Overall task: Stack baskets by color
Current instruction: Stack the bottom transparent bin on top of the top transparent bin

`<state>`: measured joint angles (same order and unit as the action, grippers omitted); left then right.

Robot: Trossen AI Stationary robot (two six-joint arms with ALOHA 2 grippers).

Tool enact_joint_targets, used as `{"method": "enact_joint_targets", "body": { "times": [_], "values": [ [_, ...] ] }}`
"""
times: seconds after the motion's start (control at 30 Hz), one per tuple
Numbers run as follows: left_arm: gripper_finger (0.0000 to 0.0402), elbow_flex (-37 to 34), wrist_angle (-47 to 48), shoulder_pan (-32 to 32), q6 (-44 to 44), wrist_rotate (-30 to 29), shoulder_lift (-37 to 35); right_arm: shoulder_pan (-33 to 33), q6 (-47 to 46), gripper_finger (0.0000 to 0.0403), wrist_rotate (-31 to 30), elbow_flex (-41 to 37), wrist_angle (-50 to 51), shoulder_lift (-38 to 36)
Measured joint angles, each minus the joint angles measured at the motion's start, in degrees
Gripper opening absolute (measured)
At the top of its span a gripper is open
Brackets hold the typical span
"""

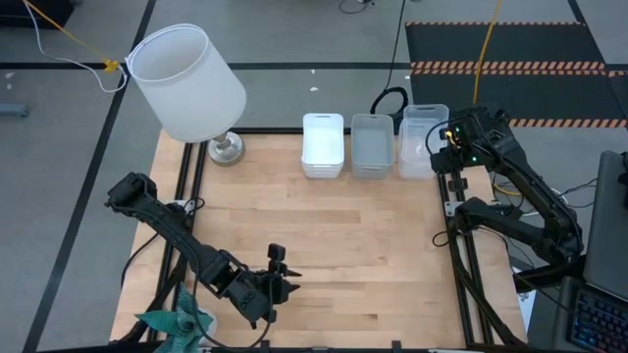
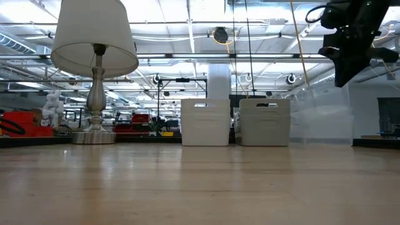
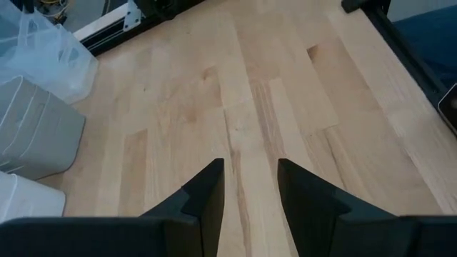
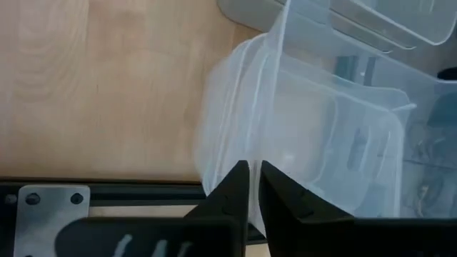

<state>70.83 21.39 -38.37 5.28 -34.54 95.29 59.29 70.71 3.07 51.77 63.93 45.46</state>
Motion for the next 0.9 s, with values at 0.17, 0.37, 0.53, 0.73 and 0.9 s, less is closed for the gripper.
{"method": "enact_joint_targets", "body": {
  "times": [0.17, 0.37, 0.53, 0.73, 0.9],
  "values": [
    [0.0131, 0.0, -0.5, 0.0, 0.0, 0.0, 0.0, 0.0, 0.1, 0.0035, -0.1, -0.7, -1.1, 0.0],
    [0.0131, 0.0, -0.5, 0.0, 0.0, 0.0, 0.0, 0.0, -0.7, 0.0056, -1.4, -0.7, -1.0, -0.1],
    [0.0131, 0.0, -0.5, 0.0, 0.0, 0.0, 0.0, 0.0, -3.4, 0.0071, -1.7, -0.7, -1.8, -1.0],
    [0.0131, 0.0, -0.6, 0.1, -0.3, 0.0, 0.0, -2.1, -11.6, 0.0074, -0.5, -0.7, -0.9, -4.7],
    [0.0131, 0.0, -1.2, 0.7, -1.0, 0.0, 0.0, -4.8, -19.5, 0.0055, 6.3, -0.7, 6.1, -6.0]
  ]
}}
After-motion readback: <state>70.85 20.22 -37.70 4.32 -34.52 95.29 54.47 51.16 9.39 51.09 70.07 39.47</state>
